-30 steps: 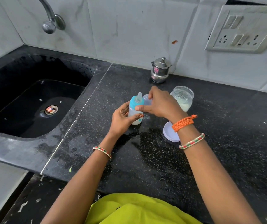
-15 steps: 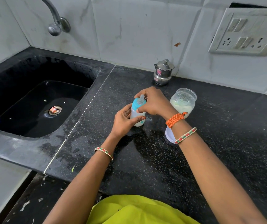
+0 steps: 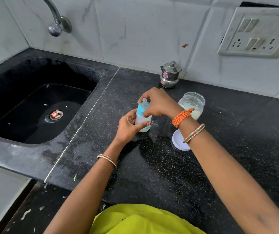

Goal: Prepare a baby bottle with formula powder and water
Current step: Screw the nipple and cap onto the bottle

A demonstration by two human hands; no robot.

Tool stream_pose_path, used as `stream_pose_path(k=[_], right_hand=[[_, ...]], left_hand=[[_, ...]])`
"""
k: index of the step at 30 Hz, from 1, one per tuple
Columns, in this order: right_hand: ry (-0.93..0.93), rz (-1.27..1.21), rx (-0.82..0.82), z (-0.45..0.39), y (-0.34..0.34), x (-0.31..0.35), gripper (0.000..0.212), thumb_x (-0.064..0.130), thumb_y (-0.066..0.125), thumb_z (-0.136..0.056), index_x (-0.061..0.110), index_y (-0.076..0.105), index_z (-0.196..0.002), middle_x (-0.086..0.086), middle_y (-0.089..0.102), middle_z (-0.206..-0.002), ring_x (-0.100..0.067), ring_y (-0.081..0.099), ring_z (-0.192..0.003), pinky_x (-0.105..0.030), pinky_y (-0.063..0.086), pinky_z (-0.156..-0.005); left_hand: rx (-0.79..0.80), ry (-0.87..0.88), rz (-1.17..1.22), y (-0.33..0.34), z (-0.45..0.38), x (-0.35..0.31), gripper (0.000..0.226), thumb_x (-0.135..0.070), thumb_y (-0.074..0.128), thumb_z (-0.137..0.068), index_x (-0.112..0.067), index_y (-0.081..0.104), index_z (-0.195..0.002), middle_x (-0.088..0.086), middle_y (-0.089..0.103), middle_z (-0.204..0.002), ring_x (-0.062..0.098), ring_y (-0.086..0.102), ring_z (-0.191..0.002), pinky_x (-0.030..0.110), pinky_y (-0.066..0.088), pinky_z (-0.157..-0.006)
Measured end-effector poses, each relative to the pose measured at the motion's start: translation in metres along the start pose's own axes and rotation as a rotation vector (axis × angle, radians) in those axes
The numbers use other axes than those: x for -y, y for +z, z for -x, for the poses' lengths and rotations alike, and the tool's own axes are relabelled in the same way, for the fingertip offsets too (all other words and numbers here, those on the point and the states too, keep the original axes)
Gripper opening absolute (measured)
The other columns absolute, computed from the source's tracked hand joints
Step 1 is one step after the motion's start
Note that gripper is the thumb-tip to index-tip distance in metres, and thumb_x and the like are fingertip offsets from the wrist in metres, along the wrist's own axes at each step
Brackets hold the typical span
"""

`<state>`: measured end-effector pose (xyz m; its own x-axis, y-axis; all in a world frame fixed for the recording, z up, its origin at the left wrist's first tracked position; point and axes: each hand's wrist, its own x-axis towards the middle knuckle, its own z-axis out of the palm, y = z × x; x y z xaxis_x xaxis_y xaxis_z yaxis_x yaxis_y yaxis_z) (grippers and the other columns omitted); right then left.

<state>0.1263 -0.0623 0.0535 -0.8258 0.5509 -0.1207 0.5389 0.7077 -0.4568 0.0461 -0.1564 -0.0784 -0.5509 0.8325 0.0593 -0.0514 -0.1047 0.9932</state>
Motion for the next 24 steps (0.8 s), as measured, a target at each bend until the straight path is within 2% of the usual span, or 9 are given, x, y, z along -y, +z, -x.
stream_pose_path(k=[4, 6, 7, 10, 12, 14, 16, 21, 24], right_hand=[[0.032, 0.155, -0.072, -0.003, 0.001, 0.003, 0.045, 0.036, 0.085, -0.062, 0.012, 0.061, -0.092, -0.011, 0.065, -0.103, -0.024, 0.059, -0.089, -0.028, 0.039, -0.064], [0.047, 0.25, -0.115, 0.0, 0.002, 0.005, 0.055, 0.054, 0.075, -0.071, 0.009, 0.056, -0.097, -0.014, 0.06, -0.108, -0.032, 0.059, -0.097, -0.032, 0.038, -0.066], [0.056, 0.276, -0.122, 0.003, 0.002, 0.006, 0.06, 0.061, 0.069, -0.073, 0.007, 0.056, -0.097, -0.015, 0.061, -0.107, -0.033, 0.06, -0.097, -0.033, 0.039, -0.067], [0.104, 0.245, -0.075, 0.006, -0.004, 0.005, 0.062, 0.071, 0.063, -0.07, 0.012, 0.044, -0.069, -0.012, 0.061, -0.086, -0.029, 0.058, -0.077, -0.031, 0.042, -0.06], [0.09, 0.264, -0.02, 0.005, -0.008, 0.002, 0.056, 0.061, 0.069, -0.072, 0.012, 0.043, -0.071, -0.011, 0.058, -0.09, -0.027, 0.054, -0.078, -0.031, 0.039, -0.06], [0.016, 0.236, 0.022, 0.005, -0.009, 0.002, 0.046, 0.043, 0.075, -0.075, 0.013, 0.056, -0.103, -0.011, 0.059, -0.112, -0.027, 0.057, -0.094, -0.032, 0.042, -0.071], [-0.058, 0.195, 0.064, 0.006, -0.009, 0.006, 0.052, 0.025, 0.077, -0.076, 0.021, 0.055, -0.123, -0.009, 0.056, -0.124, -0.025, 0.057, -0.103, -0.029, 0.043, -0.076], [-0.091, 0.269, 0.123, 0.002, -0.01, 0.019, 0.037, 0.0, 0.072, -0.075, 0.02, 0.066, -0.106, -0.012, 0.053, -0.124, -0.024, 0.057, -0.084, -0.02, 0.035, -0.05], [-0.093, 0.293, 0.127, -0.001, -0.01, 0.024, 0.034, -0.003, 0.072, -0.073, 0.017, 0.07, -0.101, -0.013, 0.054, -0.123, -0.028, 0.061, -0.094, -0.021, 0.038, -0.053]], left_hand=[[0.003, -0.003, -0.003, 0.001, 0.0, 0.0, 0.053, 0.004, 0.075, -0.071, -0.003, 0.055, -0.12, 0.003, 0.068, -0.109, 0.01, 0.066, -0.101, 0.022, 0.052, -0.088], [0.0, 0.0, -0.004, 0.001, 0.0, 0.0, 0.051, 0.002, 0.075, -0.072, -0.008, 0.056, -0.118, 0.001, 0.068, -0.11, 0.01, 0.066, -0.104, 0.024, 0.052, -0.091], [-0.001, 0.0, -0.002, 0.001, 0.0, 0.0, 0.051, 0.002, 0.076, -0.072, -0.01, 0.057, -0.118, 0.001, 0.067, -0.112, 0.01, 0.065, -0.105, 0.023, 0.051, -0.092], [-0.002, 0.011, 0.005, 0.001, 0.0, 0.0, 0.054, 0.002, 0.076, -0.071, -0.008, 0.055, -0.12, 0.005, 0.066, -0.116, 0.011, 0.064, -0.108, 0.02, 0.05, -0.09], [-0.003, 0.0, 0.003, 0.001, 0.0, 0.001, 0.056, 0.001, 0.076, -0.071, -0.005, 0.055, -0.122, 0.007, 0.066, -0.116, 0.012, 0.065, -0.107, 0.021, 0.05, -0.09], [-0.003, -0.009, -0.001, 0.001, 0.0, 0.001, 0.057, 0.001, 0.076, -0.071, -0.001, 0.054, -0.123, 0.009, 0.067, -0.114, 0.012, 0.066, -0.104, 0.021, 0.051, -0.088], [-0.013, -0.009, -0.008, 0.001, -0.001, 0.002, 0.058, 0.001, 0.077, -0.071, 0.001, 0.053, -0.124, 0.01, 0.067, -0.115, 0.012, 0.066, -0.104, 0.021, 0.051, -0.088], [-0.017, -0.004, -0.024, 0.001, 0.001, 0.001, 0.054, 0.0, 0.077, -0.071, -0.001, 0.055, -0.121, 0.003, 0.069, -0.109, 0.009, 0.066, -0.101, 0.02, 0.051, -0.086], [-0.012, 0.0, -0.028, 0.0, 0.001, 0.002, 0.053, -0.003, 0.078, -0.071, -0.005, 0.057, -0.12, 0.003, 0.069, -0.111, 0.012, 0.066, -0.104, 0.024, 0.051, -0.091]])
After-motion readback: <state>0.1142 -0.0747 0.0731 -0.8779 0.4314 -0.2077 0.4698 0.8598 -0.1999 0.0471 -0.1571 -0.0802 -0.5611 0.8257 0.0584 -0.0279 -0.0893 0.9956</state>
